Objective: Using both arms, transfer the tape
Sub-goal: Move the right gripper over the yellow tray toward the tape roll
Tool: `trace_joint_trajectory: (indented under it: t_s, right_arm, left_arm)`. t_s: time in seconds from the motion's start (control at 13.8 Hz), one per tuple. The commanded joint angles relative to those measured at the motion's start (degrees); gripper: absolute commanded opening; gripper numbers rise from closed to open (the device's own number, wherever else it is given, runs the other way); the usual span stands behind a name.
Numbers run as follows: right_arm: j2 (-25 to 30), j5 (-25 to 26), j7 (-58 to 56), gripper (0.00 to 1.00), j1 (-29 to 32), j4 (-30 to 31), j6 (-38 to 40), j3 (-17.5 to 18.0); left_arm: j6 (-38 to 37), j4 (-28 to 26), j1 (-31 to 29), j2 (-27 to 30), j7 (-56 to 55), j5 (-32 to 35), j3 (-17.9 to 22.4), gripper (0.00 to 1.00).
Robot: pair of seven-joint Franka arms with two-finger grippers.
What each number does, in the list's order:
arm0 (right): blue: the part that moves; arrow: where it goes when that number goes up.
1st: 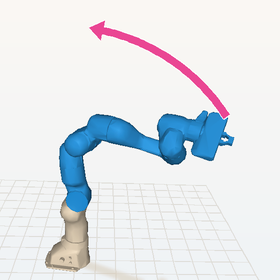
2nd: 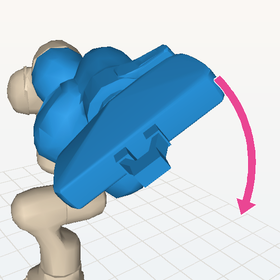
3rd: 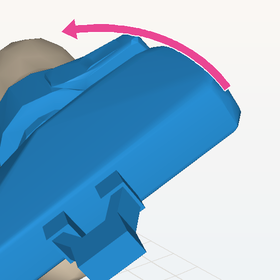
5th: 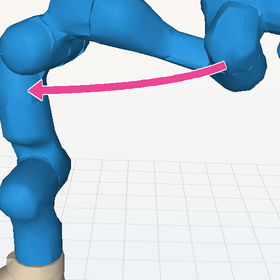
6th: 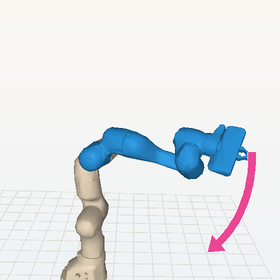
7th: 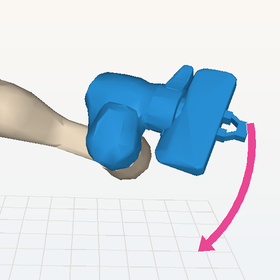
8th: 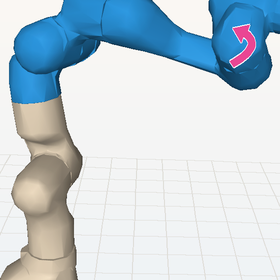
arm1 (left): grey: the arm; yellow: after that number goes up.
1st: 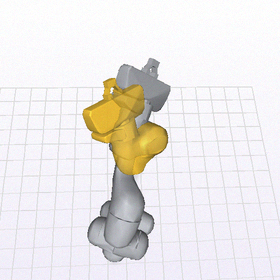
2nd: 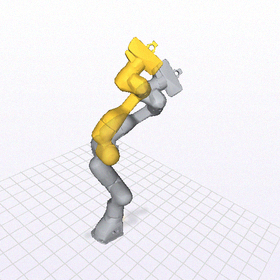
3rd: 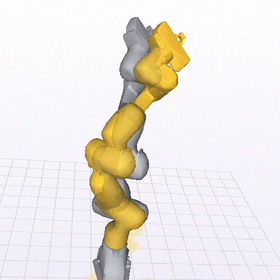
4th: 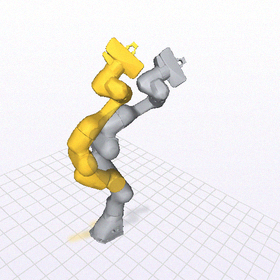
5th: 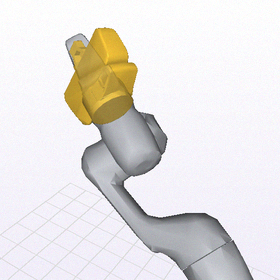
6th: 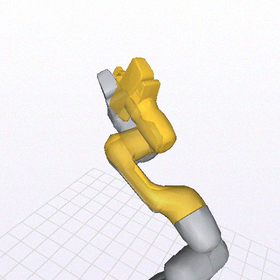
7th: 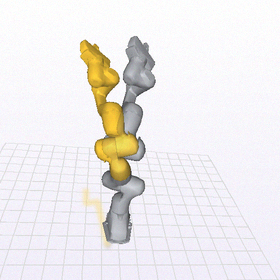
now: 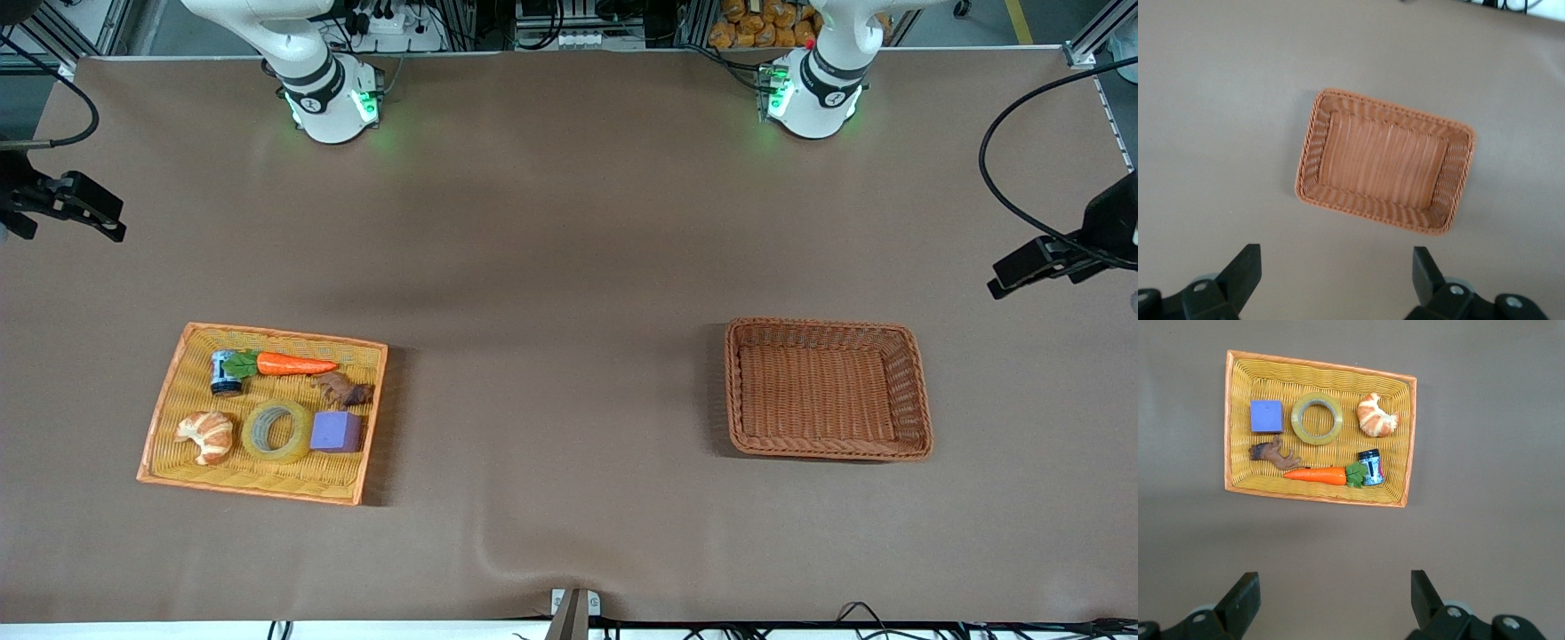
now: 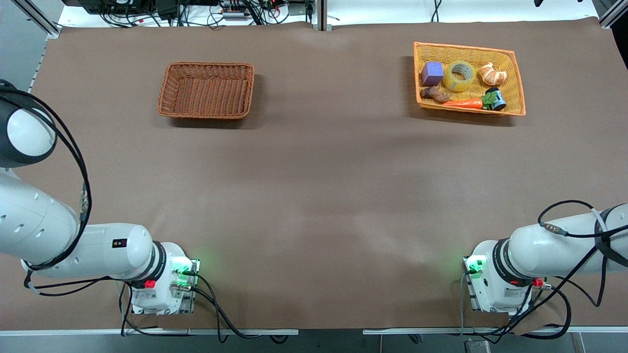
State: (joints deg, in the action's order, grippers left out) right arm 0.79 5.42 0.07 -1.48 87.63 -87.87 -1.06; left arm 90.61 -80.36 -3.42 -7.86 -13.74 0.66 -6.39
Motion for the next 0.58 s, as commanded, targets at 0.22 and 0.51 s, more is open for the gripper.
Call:
trace_joint_trajectory:
  t_s: [0.22,0.51]
  right_arm:
    - [-0.7,1.0,0.5,1.0,-0.3,-1.3,0.9,0.0]
    - [-0.7,1.0,0.5,1.0,-0.1,-1.3,0.9,0.0]
  left_arm:
    - [-6.5,0.3,-0.7,1.0,9.3,0.2,-1.0,1.0]
    - [-8.8,0.8,-0.5,1.4,9.3,1.0,-0.6,1.0]
